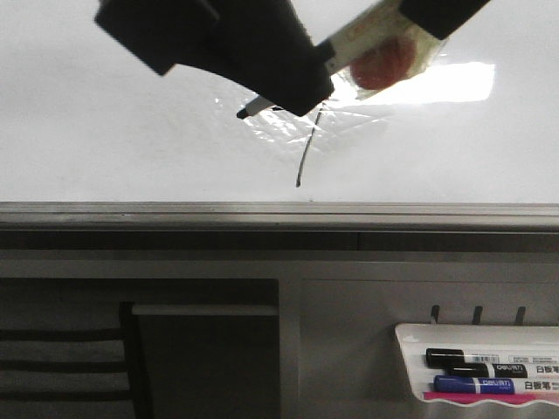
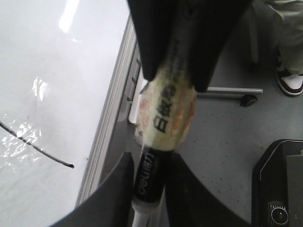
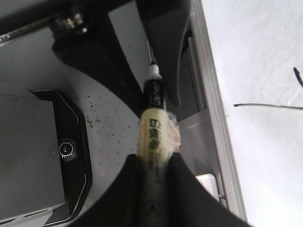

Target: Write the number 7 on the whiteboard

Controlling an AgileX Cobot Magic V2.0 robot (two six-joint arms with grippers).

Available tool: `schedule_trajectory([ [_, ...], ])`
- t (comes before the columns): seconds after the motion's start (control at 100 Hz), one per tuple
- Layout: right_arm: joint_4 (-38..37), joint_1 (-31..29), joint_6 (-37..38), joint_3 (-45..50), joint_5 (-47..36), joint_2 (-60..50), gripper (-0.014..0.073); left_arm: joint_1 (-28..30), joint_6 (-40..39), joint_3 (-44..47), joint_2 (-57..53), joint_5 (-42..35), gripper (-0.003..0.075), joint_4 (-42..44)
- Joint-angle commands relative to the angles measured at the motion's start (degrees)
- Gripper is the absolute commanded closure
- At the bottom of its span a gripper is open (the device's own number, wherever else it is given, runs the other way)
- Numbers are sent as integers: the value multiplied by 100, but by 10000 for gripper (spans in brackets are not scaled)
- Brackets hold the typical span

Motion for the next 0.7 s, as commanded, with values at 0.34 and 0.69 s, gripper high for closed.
schedule_trajectory([
  [0.34,273,10,-32,-193,-310,-139,637,-53,-58,-197,-134,-182,614,-151],
  [0.69,273,10,-32,-193,-264,-139,637,-53,-58,-197,-134,-131,614,-151],
])
